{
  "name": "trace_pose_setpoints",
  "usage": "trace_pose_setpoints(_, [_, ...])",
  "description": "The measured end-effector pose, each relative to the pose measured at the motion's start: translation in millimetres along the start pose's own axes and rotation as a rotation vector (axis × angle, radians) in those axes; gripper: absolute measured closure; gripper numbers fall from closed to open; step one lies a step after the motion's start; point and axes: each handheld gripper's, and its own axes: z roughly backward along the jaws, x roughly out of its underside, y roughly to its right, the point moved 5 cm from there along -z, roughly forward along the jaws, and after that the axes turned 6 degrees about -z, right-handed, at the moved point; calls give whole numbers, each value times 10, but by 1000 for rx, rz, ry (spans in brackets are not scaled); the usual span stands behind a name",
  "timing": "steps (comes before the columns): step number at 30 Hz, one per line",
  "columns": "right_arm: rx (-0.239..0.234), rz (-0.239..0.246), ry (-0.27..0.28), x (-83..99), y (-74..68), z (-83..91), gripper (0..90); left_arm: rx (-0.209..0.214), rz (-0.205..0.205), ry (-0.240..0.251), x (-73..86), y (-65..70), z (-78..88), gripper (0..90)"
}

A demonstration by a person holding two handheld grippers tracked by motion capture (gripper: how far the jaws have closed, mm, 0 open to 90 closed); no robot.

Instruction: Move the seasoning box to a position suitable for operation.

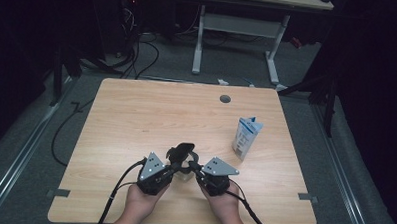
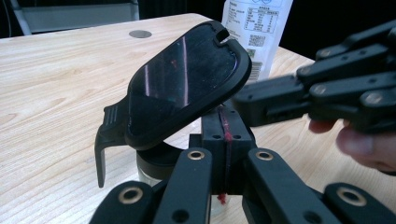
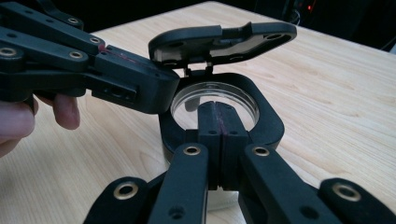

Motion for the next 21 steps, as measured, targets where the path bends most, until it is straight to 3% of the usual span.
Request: trace_pose_setpoints(21, [-11, -14, 13, 16, 11, 3, 900, -44, 14, 25, -78, -130, 43, 891])
